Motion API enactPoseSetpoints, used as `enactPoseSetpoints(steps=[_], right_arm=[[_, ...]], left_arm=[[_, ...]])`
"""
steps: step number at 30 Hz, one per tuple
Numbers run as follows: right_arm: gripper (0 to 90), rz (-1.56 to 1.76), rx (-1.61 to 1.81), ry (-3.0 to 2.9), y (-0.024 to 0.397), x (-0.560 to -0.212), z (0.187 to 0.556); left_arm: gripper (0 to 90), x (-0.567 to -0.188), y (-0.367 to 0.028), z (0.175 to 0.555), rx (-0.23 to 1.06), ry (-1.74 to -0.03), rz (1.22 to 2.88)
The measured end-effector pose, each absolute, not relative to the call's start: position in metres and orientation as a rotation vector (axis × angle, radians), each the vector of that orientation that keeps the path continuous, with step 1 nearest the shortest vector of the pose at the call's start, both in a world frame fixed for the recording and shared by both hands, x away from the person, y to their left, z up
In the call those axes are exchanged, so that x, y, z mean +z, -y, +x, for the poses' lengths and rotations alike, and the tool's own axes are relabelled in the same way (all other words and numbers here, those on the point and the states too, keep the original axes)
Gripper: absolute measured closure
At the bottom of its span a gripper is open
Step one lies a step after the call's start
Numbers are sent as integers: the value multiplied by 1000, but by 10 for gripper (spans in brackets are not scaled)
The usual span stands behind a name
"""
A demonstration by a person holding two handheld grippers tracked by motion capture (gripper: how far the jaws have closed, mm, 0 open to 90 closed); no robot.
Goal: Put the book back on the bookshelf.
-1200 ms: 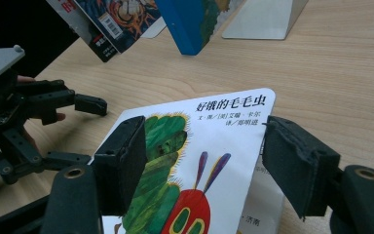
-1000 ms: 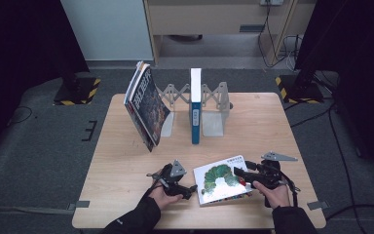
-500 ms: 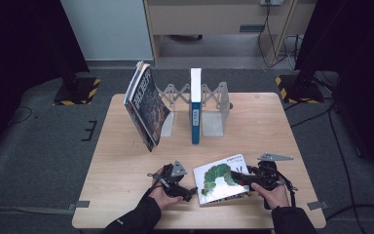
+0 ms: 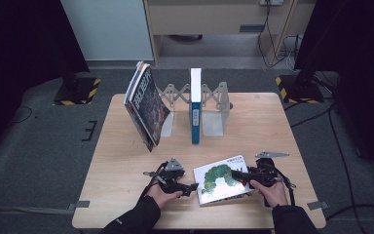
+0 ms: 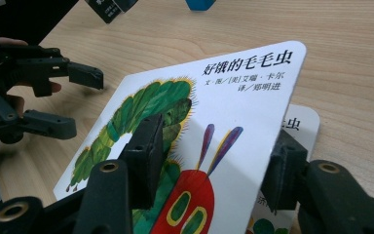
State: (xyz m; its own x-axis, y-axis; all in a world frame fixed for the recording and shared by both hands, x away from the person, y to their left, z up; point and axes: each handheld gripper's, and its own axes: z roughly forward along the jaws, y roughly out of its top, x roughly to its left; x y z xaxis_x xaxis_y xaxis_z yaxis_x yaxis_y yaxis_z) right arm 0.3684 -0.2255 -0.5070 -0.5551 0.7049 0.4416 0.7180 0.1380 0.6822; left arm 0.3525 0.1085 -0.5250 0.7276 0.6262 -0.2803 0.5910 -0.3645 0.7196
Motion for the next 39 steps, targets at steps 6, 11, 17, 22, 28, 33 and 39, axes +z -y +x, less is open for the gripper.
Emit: enactPoseSetpoints(steps=[6, 11, 17, 22, 28, 33, 39], right_arm=[[531, -1477, -1424, 2346, 227, -507, 370], [602, -1467, -1471, 2309, 230, -504, 370], [666, -1452, -1518, 2280, 232, -501, 370], [708, -1433, -1561, 2247, 233, -497, 369], [755, -1428, -1586, 2205, 234, -495, 368], [784, -1379, -1644, 2167, 235, -491, 367], [790, -1330, -1689, 2184, 233, -486, 365]], left_arm=[[183, -526, -100, 352, -20, -936, 2036], [180, -529, -94, 350, -43, -924, 2056], [172, -530, -90, 349, -50, -910, 2054], [167, -531, -89, 350, -61, -906, 2045], [157, -531, -89, 350, -75, -904, 2036], [153, -532, -90, 352, -91, -908, 2021], [140, -533, -90, 352, -102, -908, 2010]])
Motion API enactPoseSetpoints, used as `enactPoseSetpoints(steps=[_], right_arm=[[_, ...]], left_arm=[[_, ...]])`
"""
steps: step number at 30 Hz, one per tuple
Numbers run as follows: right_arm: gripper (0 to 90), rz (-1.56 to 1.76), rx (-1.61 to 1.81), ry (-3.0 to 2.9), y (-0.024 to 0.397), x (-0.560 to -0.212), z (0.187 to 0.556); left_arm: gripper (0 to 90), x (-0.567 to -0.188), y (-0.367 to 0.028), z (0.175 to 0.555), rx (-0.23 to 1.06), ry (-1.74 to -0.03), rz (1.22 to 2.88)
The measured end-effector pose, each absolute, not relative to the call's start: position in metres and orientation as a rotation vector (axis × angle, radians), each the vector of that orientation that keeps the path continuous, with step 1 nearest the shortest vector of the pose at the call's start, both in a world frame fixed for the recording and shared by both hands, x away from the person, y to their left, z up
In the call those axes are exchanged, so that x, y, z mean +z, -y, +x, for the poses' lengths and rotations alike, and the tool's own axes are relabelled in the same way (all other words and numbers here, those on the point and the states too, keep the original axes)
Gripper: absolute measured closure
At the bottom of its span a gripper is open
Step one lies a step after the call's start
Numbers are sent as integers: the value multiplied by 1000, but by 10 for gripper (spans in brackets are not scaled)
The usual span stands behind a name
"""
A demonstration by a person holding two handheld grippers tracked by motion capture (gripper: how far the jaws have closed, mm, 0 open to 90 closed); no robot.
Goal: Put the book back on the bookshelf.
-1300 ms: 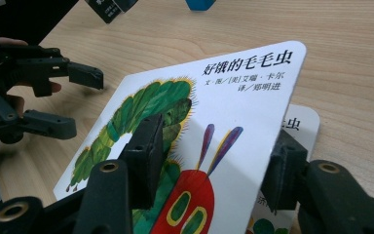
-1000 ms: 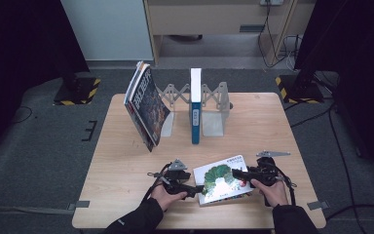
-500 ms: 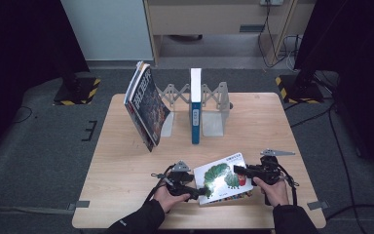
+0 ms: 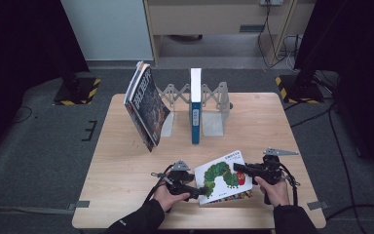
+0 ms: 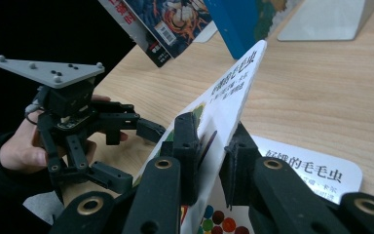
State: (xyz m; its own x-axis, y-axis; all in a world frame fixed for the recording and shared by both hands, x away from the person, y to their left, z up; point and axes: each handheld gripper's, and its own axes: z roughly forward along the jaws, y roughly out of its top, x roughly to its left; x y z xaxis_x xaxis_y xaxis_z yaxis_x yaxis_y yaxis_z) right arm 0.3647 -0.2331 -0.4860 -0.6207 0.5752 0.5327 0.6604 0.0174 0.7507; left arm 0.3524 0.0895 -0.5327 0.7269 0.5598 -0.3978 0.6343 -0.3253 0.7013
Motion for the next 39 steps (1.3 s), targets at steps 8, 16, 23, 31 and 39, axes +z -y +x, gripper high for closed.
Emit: enactPoseSetpoints(steps=[8, 16, 23, 31, 39], right_arm=[[814, -1225, -1814, 2169, 236, -476, 360], [803, -1251, -1795, 2176, 238, -480, 362], [692, -1350, -1634, 2302, 237, -489, 365], [487, -1409, -1375, 2526, 224, -504, 368], [424, -1427, -1340, 2561, 218, -508, 367]], left_arm=[[119, -535, -88, 353, -140, -890, 1989], [111, -536, -88, 354, -151, -884, 1977], [110, -536, -90, 356, -169, -907, 1952], [110, -537, -90, 355, -162, -896, 1955], [110, -537, -91, 355, -164, -902, 1946]])
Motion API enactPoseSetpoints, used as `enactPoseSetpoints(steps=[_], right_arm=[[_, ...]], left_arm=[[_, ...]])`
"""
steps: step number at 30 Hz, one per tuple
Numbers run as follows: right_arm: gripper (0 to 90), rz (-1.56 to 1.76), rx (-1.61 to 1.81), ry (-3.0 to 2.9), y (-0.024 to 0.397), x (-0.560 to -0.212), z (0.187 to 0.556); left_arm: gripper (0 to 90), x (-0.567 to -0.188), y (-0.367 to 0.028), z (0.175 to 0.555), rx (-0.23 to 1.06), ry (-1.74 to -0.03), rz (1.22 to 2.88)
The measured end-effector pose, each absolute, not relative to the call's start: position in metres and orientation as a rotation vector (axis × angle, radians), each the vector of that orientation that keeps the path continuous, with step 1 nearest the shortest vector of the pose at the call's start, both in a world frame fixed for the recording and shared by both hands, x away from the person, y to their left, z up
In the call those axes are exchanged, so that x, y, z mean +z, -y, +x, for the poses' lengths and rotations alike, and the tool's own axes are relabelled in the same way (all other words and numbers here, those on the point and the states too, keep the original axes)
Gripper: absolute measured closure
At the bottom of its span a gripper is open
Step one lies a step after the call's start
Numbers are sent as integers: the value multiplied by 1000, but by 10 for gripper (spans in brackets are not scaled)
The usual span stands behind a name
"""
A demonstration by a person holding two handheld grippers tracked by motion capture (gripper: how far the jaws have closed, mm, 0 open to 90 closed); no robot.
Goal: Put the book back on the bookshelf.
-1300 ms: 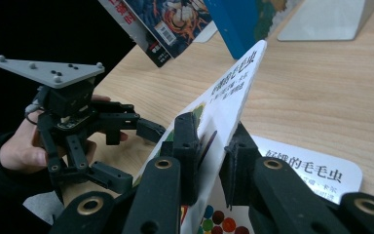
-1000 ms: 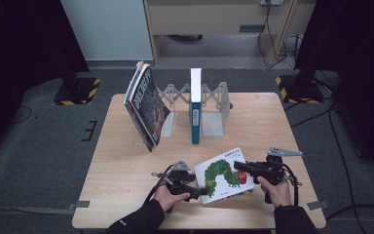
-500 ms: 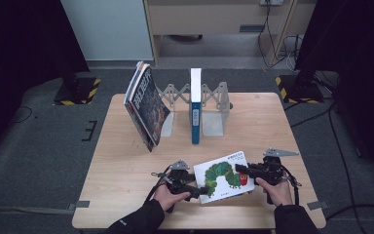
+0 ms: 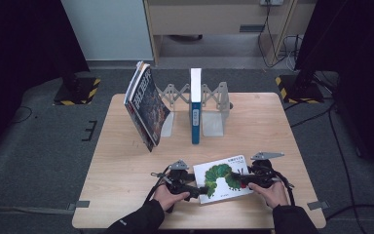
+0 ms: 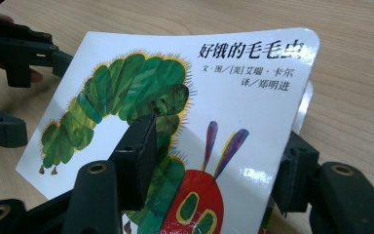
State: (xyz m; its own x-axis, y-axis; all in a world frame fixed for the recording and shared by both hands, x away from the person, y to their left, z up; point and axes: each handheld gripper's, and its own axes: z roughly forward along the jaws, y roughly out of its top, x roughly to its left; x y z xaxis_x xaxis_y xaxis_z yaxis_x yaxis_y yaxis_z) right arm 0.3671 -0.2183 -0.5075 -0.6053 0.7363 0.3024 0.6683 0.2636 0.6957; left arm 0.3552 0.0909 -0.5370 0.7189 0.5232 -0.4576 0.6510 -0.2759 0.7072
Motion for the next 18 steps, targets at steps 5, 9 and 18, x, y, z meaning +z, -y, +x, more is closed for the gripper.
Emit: enactPoseSetpoints(steps=[5, 9, 18], right_arm=[[418, 1317, 1310, -2423, 214, -507, 366], [417, 1296, 1341, -2420, 208, -507, 364], [313, 1249, 1298, -2441, 204, -503, 364]], left_arm=[[109, -537, -91, 355, -166, -901, 1945], [118, -537, -91, 355, -160, -908, 1943], [251, -537, -97, 357, -139, -958, 1931]])
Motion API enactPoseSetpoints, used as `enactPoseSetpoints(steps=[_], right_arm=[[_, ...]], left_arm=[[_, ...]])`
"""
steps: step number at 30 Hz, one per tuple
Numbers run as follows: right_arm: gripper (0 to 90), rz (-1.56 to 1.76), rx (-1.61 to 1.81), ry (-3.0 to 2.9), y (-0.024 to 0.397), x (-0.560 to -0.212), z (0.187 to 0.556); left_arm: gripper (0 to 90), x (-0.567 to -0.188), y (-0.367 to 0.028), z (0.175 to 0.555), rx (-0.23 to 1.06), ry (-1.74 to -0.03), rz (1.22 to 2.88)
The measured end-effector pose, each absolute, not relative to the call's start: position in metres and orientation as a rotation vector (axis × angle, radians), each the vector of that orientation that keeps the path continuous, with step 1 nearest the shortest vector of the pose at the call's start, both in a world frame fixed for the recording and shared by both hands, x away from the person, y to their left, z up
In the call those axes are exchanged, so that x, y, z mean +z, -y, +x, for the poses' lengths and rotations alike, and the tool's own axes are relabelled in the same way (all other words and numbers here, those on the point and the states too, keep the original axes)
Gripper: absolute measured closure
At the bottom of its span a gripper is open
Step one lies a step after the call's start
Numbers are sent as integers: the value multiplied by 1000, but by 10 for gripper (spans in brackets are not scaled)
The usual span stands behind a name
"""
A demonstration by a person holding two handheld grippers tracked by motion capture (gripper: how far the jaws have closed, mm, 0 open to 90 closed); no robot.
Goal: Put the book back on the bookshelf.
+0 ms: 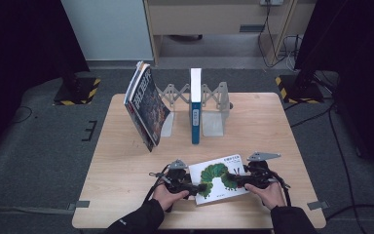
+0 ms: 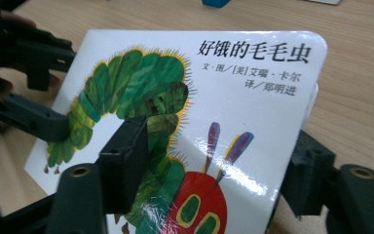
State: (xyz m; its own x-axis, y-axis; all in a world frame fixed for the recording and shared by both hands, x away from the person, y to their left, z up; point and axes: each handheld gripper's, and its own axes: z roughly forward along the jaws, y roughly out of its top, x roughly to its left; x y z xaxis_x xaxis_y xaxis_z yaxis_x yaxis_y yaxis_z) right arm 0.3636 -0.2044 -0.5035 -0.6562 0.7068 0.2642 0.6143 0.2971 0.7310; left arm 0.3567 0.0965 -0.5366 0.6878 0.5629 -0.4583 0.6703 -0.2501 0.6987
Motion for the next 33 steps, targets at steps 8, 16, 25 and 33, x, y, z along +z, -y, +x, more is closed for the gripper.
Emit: enactPoseSetpoints(steps=[8, 16, 25, 33], right_arm=[[252, 1243, 1258, -2417, 205, -502, 364], [270, 1285, 1152, -2403, 210, -506, 367], [258, 1395, 1095, -2415, 214, -517, 370], [305, 1402, 1159, -2366, 212, -516, 368]], left_arm=[[317, -537, -100, 358, -147, -980, 1921], [358, -537, -101, 358, -140, -989, 1919], [402, -537, -101, 358, -123, -993, 1926], [411, -539, -102, 359, -176, -1014, 1886]])
